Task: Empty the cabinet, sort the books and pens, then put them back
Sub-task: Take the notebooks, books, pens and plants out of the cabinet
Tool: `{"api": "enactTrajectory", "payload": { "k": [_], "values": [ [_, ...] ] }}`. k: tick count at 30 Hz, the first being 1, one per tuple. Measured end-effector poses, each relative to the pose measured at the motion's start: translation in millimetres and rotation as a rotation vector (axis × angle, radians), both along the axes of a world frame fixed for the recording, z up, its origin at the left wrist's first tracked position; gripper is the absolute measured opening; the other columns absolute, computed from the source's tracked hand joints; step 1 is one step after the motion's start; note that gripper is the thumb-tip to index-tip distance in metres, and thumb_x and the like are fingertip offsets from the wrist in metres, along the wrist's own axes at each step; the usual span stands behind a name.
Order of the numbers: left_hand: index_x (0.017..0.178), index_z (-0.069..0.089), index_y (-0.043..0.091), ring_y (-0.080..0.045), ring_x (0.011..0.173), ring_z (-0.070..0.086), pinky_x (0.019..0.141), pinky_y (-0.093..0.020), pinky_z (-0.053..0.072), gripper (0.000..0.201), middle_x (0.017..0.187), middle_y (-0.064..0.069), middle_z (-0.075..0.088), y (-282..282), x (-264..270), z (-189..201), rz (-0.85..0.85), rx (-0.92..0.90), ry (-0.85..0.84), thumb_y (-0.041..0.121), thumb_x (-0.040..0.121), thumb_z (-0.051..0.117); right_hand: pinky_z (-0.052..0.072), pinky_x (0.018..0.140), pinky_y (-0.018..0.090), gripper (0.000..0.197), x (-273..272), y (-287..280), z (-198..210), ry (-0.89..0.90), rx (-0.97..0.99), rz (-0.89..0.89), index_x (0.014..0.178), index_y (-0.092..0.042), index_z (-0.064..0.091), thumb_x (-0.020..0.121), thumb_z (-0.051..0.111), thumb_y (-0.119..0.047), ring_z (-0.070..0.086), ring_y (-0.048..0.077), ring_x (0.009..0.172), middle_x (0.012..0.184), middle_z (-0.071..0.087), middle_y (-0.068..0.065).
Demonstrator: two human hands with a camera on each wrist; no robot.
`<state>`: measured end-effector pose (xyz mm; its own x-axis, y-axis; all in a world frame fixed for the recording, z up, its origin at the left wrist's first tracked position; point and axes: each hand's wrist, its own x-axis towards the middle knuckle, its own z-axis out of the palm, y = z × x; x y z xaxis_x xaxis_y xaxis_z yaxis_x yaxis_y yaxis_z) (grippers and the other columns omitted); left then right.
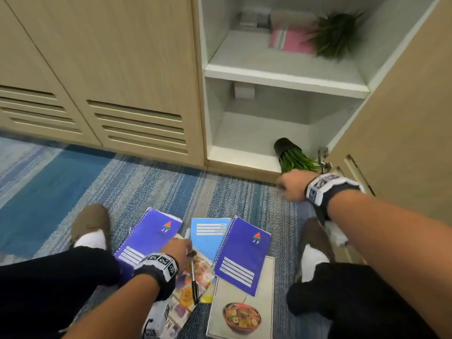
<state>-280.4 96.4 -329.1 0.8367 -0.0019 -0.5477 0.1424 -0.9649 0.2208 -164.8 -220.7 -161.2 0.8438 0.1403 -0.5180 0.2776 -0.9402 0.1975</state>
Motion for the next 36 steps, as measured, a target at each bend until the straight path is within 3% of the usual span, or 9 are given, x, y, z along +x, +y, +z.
{"api": "enactTrajectory", "payload": {
  "k": [5, 11, 15, 20, 26, 28, 31, 33, 36],
  "values": [
    [0.118, 0.057, 0.029, -0.021, 0.115, 0.058, 0.093, -0.026, 0.047, 0.046, 0.124, 0.003, 0.061, -7.3, -4.1, -7.0, -0.119, 0.091, 0.112, 0.054, 0.079, 0.061, 0.055, 0.088, 0.035, 0.035, 53.6, -33.4, 43.1, -0.122, 0.022, -0.089, 0.123, -0.019, 0.068, 0.09, 0.057, -0.016, 0.066, 0.033, 0.106, 0.119, 0.069, 0.012],
    [0.118, 0.056, 0.027, -0.025, 0.114, 0.059, 0.093, -0.03, 0.047, 0.032, 0.124, -0.003, 0.061, -47.0, 60.0, 30.1, -0.204, 0.097, -0.019, 0.037, 0.088, 0.053, 0.058, 0.087, 0.043, 0.046, 92.4, -49.5, 27.2, -0.142, 0.053, -0.077, 0.131, -0.017, 0.059, 0.085, 0.063, -0.018, 0.065, 0.035, 0.102, 0.117, 0.065, 0.014],
    [0.115, 0.06, 0.027, -0.028, 0.109, 0.062, 0.092, -0.036, 0.051, 0.031, 0.12, -0.006, 0.065, -106.9, 137.5, 60.1, -0.263, -0.018, -0.154, 0.034, 0.085, 0.054, 0.052, 0.098, 0.047, 0.065, 117.4, -49.4, -3.1, -0.141, 0.139, -0.144, 0.149, -0.023, 0.041, 0.089, 0.062, -0.036, 0.057, 0.039, 0.119, 0.138, 0.048, 0.014],
    [0.109, 0.063, 0.019, -0.03, 0.102, 0.063, 0.089, -0.04, 0.054, 0.027, 0.116, -0.009, 0.065, -175.4, 222.6, 86.3, -0.366, -0.083, -0.299, 0.025, 0.085, 0.053, 0.046, 0.104, 0.05, 0.072, 147.6, -65.9, -39.7, -0.21, 0.154, -0.243, 0.151, -0.021, 0.035, 0.09, 0.057, -0.051, 0.048, 0.042, 0.129, 0.146, 0.039, 0.016],
    [0.138, 0.041, 0.016, -0.035, 0.119, 0.051, 0.095, -0.047, 0.049, 0.06, 0.133, -0.014, 0.049, -239.0, 290.5, 84.4, -0.456, -0.096, -0.431, 0.009, 0.08, 0.059, 0.038, 0.112, 0.047, 0.059, 178.6, -79.4, -51.0, -0.224, 0.239, -0.439, 0.154, -0.016, 0.029, 0.098, 0.037, -0.036, 0.041, 0.04, 0.138, 0.155, 0.033, 0.016],
    [0.147, 0.028, 0.019, -0.037, 0.133, 0.039, 0.105, -0.05, 0.042, 0.072, 0.148, -0.016, 0.037, -257.1, 306.7, 81.9, -0.571, -0.052, -0.457, 0.013, 0.082, 0.06, 0.042, 0.108, 0.043, 0.055, 182.5, -84.7, -50.4, -0.23, 0.228, -0.441, 0.149, -0.014, 0.038, 0.097, 0.039, -0.033, 0.047, 0.038, 0.133, 0.15, 0.042, 0.016],
    [0.152, 0.016, 0.029, -0.033, 0.144, 0.024, 0.111, -0.054, 0.032, 0.08, 0.16, -0.008, 0.018, -275.6, 317.4, 76.5, -0.737, 0.025, -0.413, 0.023, 0.086, 0.06, 0.049, 0.089, 0.036, 0.038, 181.5, -95.0, -52.0, -0.254, 0.16, -0.368, 0.126, -0.011, 0.059, 0.096, 0.044, -0.029, 0.061, 0.034, 0.109, 0.128, 0.062, 0.015],
    [0.149, 0.026, 0.031, -0.037, 0.137, 0.031, 0.106, -0.051, 0.035, 0.071, 0.151, -0.01, 0.029, -283.5, 317.4, 74.4, -0.794, 0.068, -0.45, 0.029, 0.087, 0.059, 0.048, 0.079, 0.033, 0.031, 180.9, -100.2, -53.7, -0.245, 0.149, -0.371, 0.114, -0.011, 0.063, 0.095, 0.046, -0.027, 0.06, 0.032, 0.094, 0.118, 0.066, 0.014],
    [0.14, 0.039, 0.027, -0.037, 0.131, 0.035, 0.103, -0.048, 0.037, 0.056, 0.141, -0.013, 0.038, -280.0, 312.4, 78.3, -0.813, 0.15, -0.572, 0.032, 0.087, 0.058, 0.048, 0.078, 0.033, 0.031, 178.8, -99.1, -54.8, -0.199, 0.187, -0.389, 0.112, -0.011, 0.064, 0.094, 0.046, -0.028, 0.06, 0.032, 0.091, 0.116, 0.067, 0.013]
  ]
}}
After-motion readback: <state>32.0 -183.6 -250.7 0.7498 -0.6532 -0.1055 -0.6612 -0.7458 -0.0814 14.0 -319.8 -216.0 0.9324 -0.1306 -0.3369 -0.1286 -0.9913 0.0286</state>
